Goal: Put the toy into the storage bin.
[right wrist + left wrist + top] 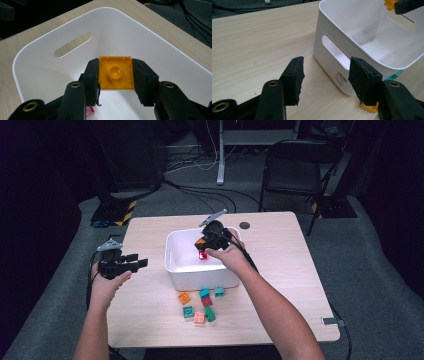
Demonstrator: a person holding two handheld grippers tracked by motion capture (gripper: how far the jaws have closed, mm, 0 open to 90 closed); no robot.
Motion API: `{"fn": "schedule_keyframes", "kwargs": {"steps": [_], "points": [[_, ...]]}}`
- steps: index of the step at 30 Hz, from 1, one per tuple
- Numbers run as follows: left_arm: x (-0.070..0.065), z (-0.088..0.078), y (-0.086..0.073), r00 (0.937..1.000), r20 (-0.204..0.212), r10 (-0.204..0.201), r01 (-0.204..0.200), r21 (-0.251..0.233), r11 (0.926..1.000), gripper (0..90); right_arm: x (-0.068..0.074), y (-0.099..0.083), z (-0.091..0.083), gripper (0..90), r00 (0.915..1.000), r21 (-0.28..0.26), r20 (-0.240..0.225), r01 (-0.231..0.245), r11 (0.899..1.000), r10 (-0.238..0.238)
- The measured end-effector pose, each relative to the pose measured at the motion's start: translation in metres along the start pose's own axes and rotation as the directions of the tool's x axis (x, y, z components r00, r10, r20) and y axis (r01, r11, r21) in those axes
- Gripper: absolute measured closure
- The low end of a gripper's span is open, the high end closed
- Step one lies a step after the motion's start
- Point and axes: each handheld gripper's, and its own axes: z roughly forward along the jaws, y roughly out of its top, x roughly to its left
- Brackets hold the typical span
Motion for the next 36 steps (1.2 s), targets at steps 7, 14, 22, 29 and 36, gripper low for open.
{"fn": "schedule_keyframes", "kwargs": {"steps": [7, 14, 22, 29, 36], "points": [[0.002, -0.001, 0.0, 1.0, 0.0, -0.008, 0.008, -0.002, 1.0, 44.4, -0.001, 0.001, 0.015, 51.5, 0.9998, 0.019, 0.016, -0.015, 1.0, 0.014], [0.004, -0.003, 0.0, 0.9999, -0.003, -0.012, 0.012, -0.012, 0.9998, 44.0, 0.005, 0.0, 0.0, 49.7, 0.9995, 0.01, 0.033, -0.003, 1.0, 0.003], [0.003, -0.003, 0.0, 0.9998, -0.011, -0.015, 0.015, -0.01, 0.9998, 43.6, 0.023, -0.008, -0.03, 50.0, 0.9997, -0.009, 0.009, 0.023, 1.0, -0.023], [0.003, -0.004, 0.0, 0.9998, -0.014, -0.012, 0.012, -0.009, 0.9999, 43.5, 0.03, -0.015, -0.042, 50.1, 0.9992, -0.042, 0.006, 0.039, 0.998, -0.039], [0.002, -0.004, 0.001, 0.9998, -0.016, -0.011, 0.011, -0.015, 0.9998, 43.3, 0.045, -0.027, -0.064, 50.8, 0.998, -0.086, 0.008, 0.063, 0.994, -0.062]]}}
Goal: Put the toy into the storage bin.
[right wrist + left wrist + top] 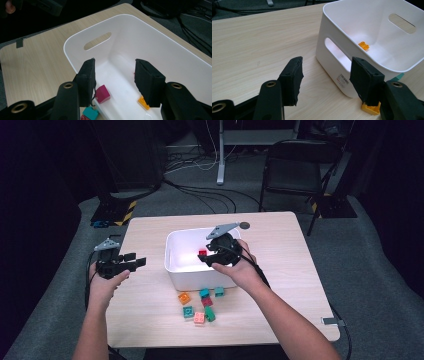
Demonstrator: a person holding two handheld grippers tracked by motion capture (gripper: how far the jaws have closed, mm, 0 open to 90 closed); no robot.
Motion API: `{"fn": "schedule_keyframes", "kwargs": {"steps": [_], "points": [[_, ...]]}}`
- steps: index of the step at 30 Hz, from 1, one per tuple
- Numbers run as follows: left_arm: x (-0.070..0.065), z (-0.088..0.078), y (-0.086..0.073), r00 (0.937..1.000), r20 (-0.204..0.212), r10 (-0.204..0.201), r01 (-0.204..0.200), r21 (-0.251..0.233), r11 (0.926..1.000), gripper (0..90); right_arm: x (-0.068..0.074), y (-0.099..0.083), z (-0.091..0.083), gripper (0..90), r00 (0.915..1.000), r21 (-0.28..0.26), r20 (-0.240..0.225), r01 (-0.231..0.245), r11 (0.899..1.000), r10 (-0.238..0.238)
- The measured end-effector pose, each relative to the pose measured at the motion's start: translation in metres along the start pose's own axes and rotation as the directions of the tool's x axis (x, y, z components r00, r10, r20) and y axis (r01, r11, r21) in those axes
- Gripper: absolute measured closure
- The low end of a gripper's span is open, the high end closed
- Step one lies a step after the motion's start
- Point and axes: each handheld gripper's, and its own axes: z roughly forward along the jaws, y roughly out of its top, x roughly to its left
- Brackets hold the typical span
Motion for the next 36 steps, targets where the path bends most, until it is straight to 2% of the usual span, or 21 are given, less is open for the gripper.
{"fn": "schedule_keyframes", "kwargs": {"steps": [8, 12, 17, 22, 36], "points": [[-0.001, 0.0, 0.0, 1.0, -0.001, 0.001, -0.001, 0.005, 1.0, 43.3, 0.013, -0.021, -0.017, 51.2, 0.9997, -0.024, 0.002, 0.023, 0.999, -0.023], [-0.001, 0.0, 0.0, 1.0, -0.003, 0.0, 0.0, 0.006, 1.0, 43.3, 0.018, -0.035, -0.021, 51.2, 0.9998, -0.027, 0.01, 0.015, 1.0, -0.014], [-0.002, 0.001, 0.0, 1.0, -0.004, 0.006, -0.006, 0.007, 1.0, 43.3, 0.021, -0.053, -0.017, 51.3, 0.9995, -0.006, 0.022, 0.024, 1.0, -0.024], [-0.002, 0.001, 0.0, 1.0, -0.003, 0.004, -0.004, 0.015, 0.9999, 43.3, 0.023, -0.067, -0.012, 51.6, 0.9996, -0.002, 0.026, 0.003, 1.0, -0.003], [-0.002, 0.003, -0.001, 0.9999, -0.004, 0.011, -0.011, 0.014, 0.9998, 43.9, 0.035, -0.105, 0.007, 51.7, 0.9996, 0.015, -0.01, -0.027, 1.0, 0.028]]}}
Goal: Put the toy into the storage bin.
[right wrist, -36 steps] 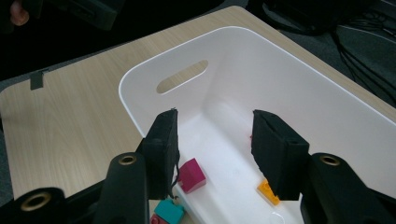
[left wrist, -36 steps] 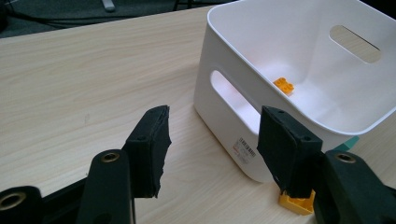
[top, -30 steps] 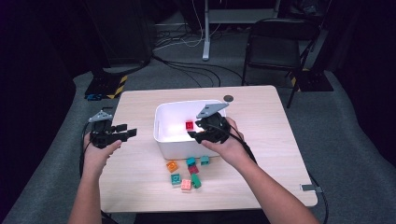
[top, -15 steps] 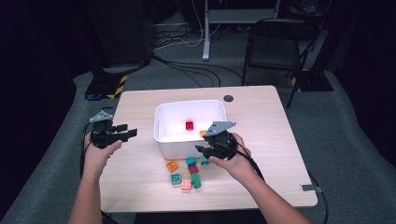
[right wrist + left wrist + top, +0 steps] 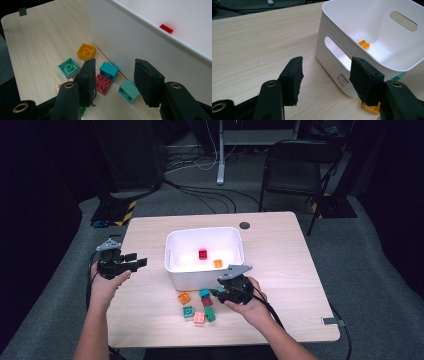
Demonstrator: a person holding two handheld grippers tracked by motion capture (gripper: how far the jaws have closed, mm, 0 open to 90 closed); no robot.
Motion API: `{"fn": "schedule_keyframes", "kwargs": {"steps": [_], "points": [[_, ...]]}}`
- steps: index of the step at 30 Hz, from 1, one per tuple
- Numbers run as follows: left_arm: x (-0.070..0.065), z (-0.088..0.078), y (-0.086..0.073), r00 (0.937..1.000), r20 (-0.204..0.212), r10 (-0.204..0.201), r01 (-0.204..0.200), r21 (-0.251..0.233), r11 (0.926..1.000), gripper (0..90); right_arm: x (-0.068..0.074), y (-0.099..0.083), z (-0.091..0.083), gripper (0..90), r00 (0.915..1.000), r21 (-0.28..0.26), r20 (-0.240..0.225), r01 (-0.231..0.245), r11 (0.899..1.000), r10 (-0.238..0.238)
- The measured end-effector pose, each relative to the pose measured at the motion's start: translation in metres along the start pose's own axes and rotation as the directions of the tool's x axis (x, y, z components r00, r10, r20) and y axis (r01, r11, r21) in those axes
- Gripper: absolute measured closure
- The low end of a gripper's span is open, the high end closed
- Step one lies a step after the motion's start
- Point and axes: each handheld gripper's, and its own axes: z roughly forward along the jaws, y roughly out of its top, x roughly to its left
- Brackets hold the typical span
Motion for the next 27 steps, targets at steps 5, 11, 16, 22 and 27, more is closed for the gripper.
{"fn": "schedule_keyframes", "kwargs": {"steps": [5, 11, 16, 22, 27], "points": [[-0.001, 0.003, -0.001, 0.9999, -0.01, 0.004, -0.004, 0.021, 0.9998, 46.7, 0.004, -0.011, 0.006, 51.7, 1.0, 0.011, 0.003, -0.001, 1.0, 0.001], [-0.001, 0.003, -0.001, 0.9999, -0.011, 0.012, -0.011, 0.024, 0.9996, 47.6, 0.01, -0.022, 0.011, 51.8, 1.0, 0.016, -0.005, 0.009, 1.0, -0.009], [-0.001, 0.004, -0.001, 0.9998, -0.013, 0.014, -0.014, 0.025, 0.9996, 48.4, 0.019, -0.03, 0.018, 51.9, 0.9998, 0.035, -0.01, 0.017, 0.999, -0.017], [-0.001, 0.005, -0.001, 0.9997, -0.015, 0.018, -0.018, 0.029, 0.9994, 49.1, 0.028, -0.037, 0.027, 51.9, 0.9994, 0.05, -0.032, 0.019, 0.999, -0.017], [-0.001, 0.005, -0.001, 0.9997, -0.016, 0.017, -0.016, 0.027, 0.9995, 49.0, 0.033, -0.04, 0.032, 51.4, 0.9984, 0.056, -0.053, 0.023, 0.998, -0.02]]}}
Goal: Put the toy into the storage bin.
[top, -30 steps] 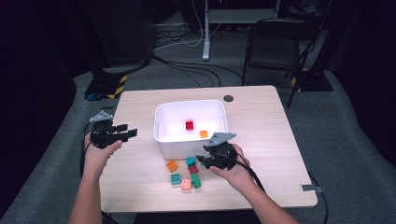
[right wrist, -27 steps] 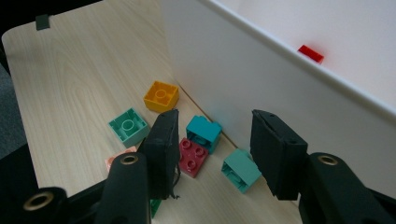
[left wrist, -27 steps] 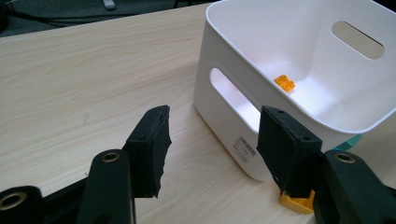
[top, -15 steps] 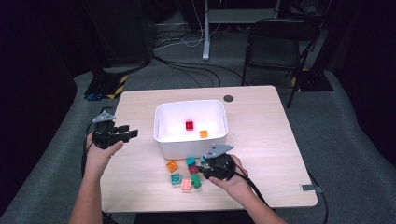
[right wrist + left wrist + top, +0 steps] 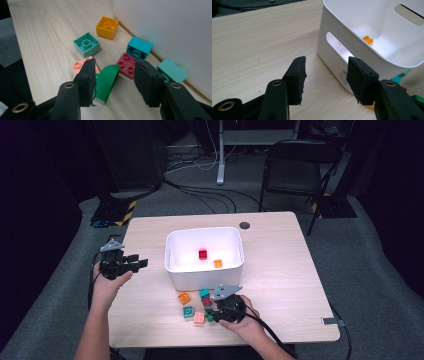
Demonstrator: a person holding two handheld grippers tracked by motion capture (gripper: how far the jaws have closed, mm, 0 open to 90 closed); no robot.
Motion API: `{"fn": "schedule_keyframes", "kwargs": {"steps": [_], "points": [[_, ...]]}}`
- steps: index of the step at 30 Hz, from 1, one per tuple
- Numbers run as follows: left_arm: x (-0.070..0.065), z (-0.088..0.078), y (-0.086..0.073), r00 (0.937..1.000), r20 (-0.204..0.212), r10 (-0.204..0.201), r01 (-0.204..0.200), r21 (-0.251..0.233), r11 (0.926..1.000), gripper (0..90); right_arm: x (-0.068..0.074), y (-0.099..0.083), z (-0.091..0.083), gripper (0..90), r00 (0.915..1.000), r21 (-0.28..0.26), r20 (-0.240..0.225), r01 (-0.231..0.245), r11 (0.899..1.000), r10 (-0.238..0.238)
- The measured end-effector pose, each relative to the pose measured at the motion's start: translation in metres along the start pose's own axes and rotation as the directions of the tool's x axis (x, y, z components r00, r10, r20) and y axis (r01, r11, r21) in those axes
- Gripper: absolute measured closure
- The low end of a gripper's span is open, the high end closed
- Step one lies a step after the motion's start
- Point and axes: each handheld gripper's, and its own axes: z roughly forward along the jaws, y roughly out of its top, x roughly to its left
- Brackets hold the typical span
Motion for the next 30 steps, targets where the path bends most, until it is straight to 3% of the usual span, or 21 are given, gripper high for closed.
{"fn": "schedule_keyframes", "kwargs": {"steps": [8, 12, 23, 30], "points": [[0.0, 0.0, 0.0, 1.0, 0.001, -0.002, 0.002, -0.003, 1.0, 48.6, 0.007, -0.007, 0.012, 50.6, 0.9994, 0.04, -0.035, 0.009, 0.999, -0.007], [0.0, 0.0, -0.001, 1.0, -0.001, -0.003, 0.003, -0.013, 0.9999, 48.6, 0.008, -0.011, 0.018, 51.5, 0.9995, 0.067, -0.026, 0.019, 0.998, -0.017], [0.002, -0.002, 0.0, 1.0, -0.002, -0.003, 0.003, -0.007, 1.0, 48.4, 0.004, -0.016, 0.021, 63.3, 0.9996, 0.093, -0.028, -0.001, 0.996, 0.004], [0.002, -0.002, 0.0, 0.9999, -0.005, -0.011, 0.011, -0.012, 0.9999, 48.4, 0.002, -0.017, 0.019, 66.2, 0.9998, 0.1, -0.021, 0.002, 0.995, 0.0]]}}
